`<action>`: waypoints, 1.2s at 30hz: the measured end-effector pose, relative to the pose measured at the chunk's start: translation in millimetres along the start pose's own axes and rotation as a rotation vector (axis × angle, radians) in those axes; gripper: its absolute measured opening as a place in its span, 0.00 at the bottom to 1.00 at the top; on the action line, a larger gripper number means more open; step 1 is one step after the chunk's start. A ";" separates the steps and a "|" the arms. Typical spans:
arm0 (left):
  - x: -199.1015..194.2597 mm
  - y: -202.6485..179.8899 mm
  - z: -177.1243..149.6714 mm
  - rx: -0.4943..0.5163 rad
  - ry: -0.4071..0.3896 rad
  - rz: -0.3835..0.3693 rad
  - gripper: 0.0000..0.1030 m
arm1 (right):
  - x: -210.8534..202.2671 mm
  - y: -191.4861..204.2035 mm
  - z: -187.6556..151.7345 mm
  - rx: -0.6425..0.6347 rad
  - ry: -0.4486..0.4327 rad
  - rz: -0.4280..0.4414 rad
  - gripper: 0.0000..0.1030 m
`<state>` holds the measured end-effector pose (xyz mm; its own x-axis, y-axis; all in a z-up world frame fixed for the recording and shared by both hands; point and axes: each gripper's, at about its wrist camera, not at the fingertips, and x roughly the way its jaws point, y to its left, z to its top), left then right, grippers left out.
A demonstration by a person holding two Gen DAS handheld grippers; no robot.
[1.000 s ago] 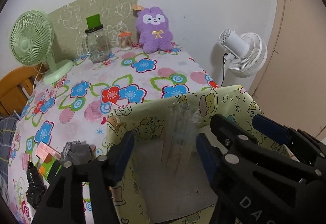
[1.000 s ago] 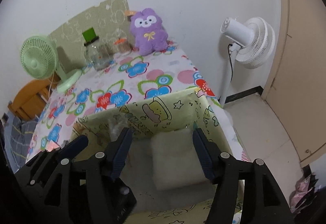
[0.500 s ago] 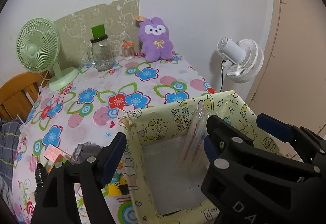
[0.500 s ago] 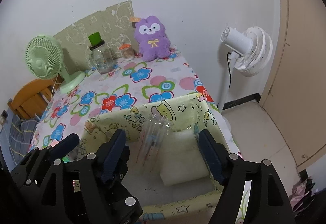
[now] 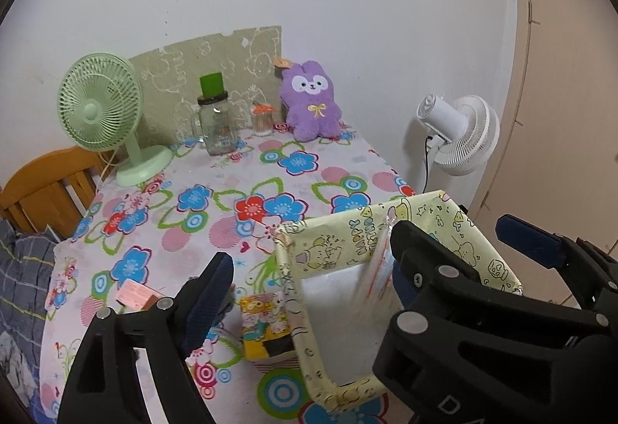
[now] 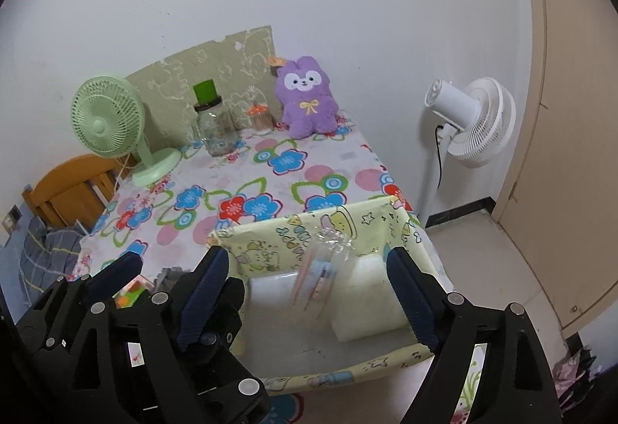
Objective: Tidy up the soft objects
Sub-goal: 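Open both grippers to drop the cloth and straw bag into the box, then move both tools back toward the remaining items on the bed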
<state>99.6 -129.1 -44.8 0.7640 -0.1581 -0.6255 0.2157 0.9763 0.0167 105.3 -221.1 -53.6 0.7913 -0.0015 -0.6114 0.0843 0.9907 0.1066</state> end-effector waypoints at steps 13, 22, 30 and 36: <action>-30.7 23.4 -2.5 -0.021 -0.047 -0.006 0.93 | -30.6 28.5 -1.1 -0.026 -0.058 0.013 0.90; -46.9 41.4 -8.0 -0.028 -0.065 0.010 0.94 | -43.5 49.5 -5.9 -0.043 -0.075 0.027 0.90; -56.8 58.0 -16.6 -0.045 -0.068 0.030 0.94 | -47.8 68.7 -13.3 -0.063 -0.073 0.046 0.90; -59.6 71.2 -23.8 -0.054 -0.068 0.047 0.94 | -48.4 83.6 -19.6 -0.087 -0.082 0.054 0.90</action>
<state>54.9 -46.6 -24.9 0.8123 -0.1198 -0.5709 0.1471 0.9891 0.0017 62.2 -135.5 -30.5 0.8405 0.0443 -0.5399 -0.0096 0.9977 0.0670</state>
